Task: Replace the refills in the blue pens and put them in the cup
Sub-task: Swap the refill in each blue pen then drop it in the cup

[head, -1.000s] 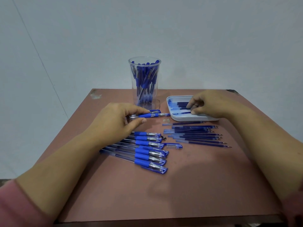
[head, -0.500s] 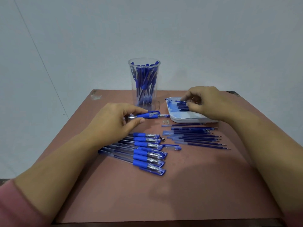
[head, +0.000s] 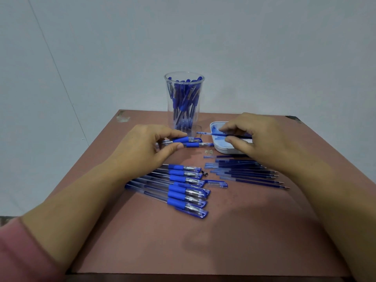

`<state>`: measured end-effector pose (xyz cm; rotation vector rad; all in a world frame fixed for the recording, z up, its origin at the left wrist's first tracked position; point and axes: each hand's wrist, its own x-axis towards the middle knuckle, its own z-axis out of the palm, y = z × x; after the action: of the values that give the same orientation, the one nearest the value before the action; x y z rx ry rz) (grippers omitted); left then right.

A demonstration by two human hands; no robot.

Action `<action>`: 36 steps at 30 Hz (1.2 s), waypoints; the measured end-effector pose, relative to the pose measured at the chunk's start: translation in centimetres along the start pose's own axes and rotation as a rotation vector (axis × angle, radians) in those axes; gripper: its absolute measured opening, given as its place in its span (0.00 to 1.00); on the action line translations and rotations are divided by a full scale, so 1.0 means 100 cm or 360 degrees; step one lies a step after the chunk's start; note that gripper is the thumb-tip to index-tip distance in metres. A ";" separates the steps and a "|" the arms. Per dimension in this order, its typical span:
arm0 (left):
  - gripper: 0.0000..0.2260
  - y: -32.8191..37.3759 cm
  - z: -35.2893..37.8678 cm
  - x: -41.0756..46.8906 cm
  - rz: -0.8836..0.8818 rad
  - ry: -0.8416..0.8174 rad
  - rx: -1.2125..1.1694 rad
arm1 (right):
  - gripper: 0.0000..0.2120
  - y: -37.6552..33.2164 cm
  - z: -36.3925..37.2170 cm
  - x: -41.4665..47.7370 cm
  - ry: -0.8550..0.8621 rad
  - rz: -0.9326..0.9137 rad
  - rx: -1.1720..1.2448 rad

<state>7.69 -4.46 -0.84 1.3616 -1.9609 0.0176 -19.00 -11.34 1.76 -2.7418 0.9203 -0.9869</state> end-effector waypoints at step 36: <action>0.11 0.006 0.004 -0.002 0.0059 -0.0127 0.0023 | 0.14 -0.013 0.012 0.001 -0.0118 -0.0184 -0.0030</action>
<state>7.03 -4.24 -0.99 1.3539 -2.0560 -0.0049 -17.58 -10.49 1.18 -2.8542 0.7713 -0.8909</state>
